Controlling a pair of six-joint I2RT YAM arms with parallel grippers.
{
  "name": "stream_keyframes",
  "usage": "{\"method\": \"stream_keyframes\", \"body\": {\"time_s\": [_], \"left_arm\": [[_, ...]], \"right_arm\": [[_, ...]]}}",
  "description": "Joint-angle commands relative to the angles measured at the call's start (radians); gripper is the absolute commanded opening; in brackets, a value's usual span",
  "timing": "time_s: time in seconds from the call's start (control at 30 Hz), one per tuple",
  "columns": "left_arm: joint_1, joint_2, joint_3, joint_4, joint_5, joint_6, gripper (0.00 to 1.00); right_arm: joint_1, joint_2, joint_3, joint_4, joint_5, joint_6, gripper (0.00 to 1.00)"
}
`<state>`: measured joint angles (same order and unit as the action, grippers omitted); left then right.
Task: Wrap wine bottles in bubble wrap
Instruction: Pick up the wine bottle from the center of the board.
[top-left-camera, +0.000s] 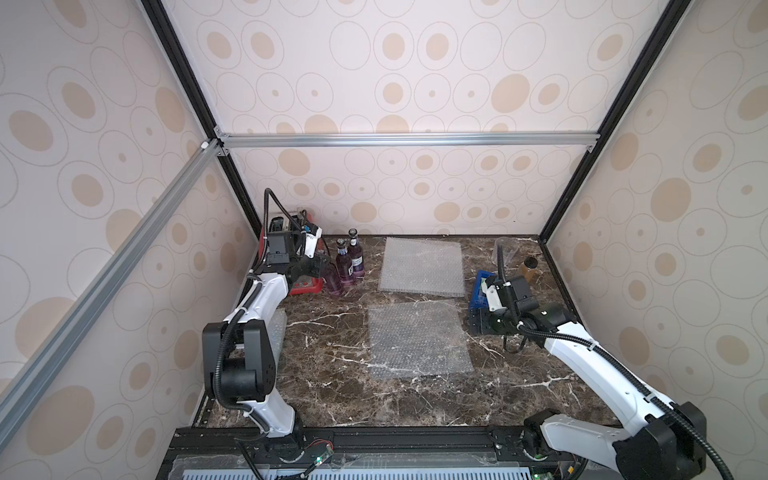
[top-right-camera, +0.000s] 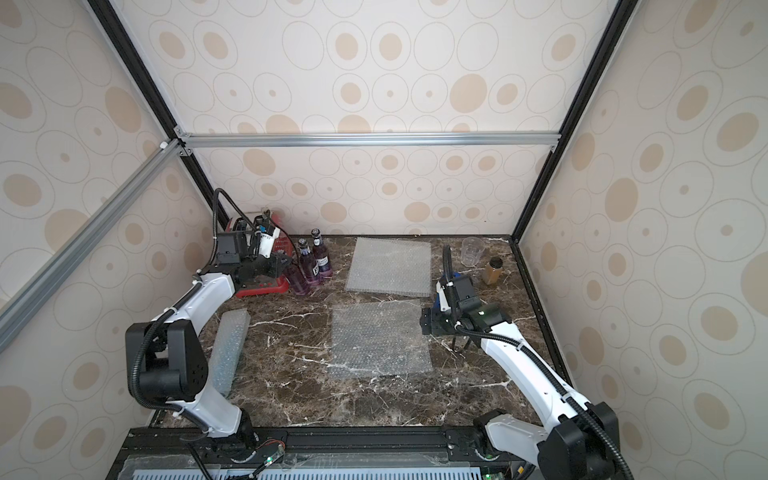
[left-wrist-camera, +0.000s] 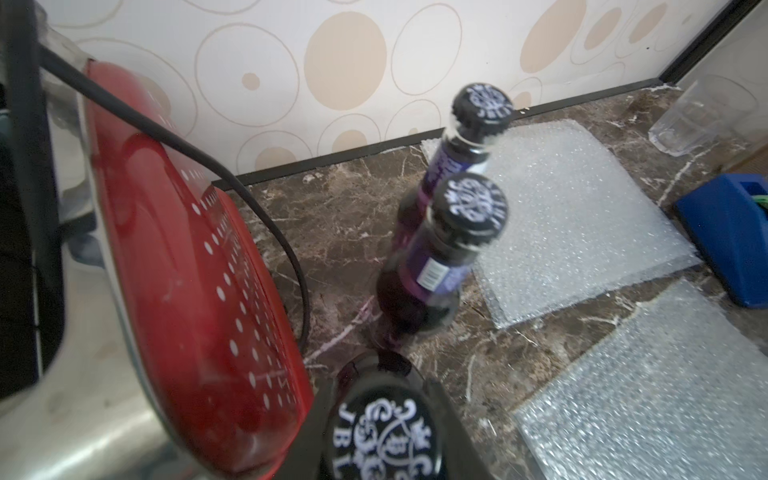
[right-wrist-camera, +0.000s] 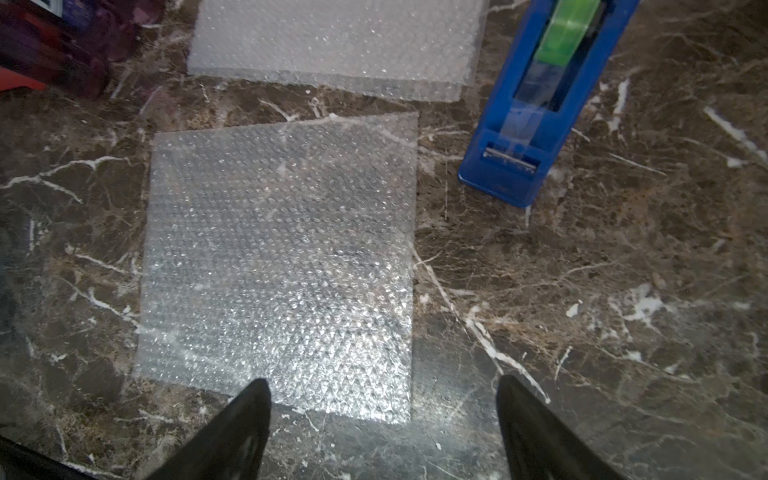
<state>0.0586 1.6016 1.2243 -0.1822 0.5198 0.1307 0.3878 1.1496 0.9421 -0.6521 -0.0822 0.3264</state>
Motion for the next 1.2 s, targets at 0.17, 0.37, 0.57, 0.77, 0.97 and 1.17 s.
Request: {"method": "stream_keyframes", "body": {"time_s": [0.17, 0.37, 0.57, 0.77, 0.97, 1.17], "left_arm": [[-0.003, -0.279, -0.051, -0.056, 0.113, 0.004, 0.00], [-0.003, -0.383, -0.044, -0.201, 0.246, 0.008, 0.00], [-0.007, -0.436, -0.027, -0.255, 0.385, -0.020, 0.00], [-0.015, -0.442, -0.029, -0.263, 0.424, -0.018, 0.00], [-0.039, -0.435, -0.016, -0.266, 0.445, -0.042, 0.00], [-0.048, -0.428, -0.009, -0.266, 0.444, -0.049, 0.00]], "right_arm": [[0.167, 0.011, -0.057, 0.329, -0.035, -0.041, 0.88], [0.337, 0.155, -0.081, 0.699, -0.060, -0.107, 0.89], [0.451, 0.427, 0.082, 0.860, -0.171, -0.181, 0.93], [0.477, 0.572, 0.203, 0.973, -0.228, -0.211, 0.99], [0.478, 0.660, 0.299, 1.004, -0.308, -0.245, 1.00], [0.480, 0.739, 0.372, 1.014, -0.368, -0.237, 0.90]]}}
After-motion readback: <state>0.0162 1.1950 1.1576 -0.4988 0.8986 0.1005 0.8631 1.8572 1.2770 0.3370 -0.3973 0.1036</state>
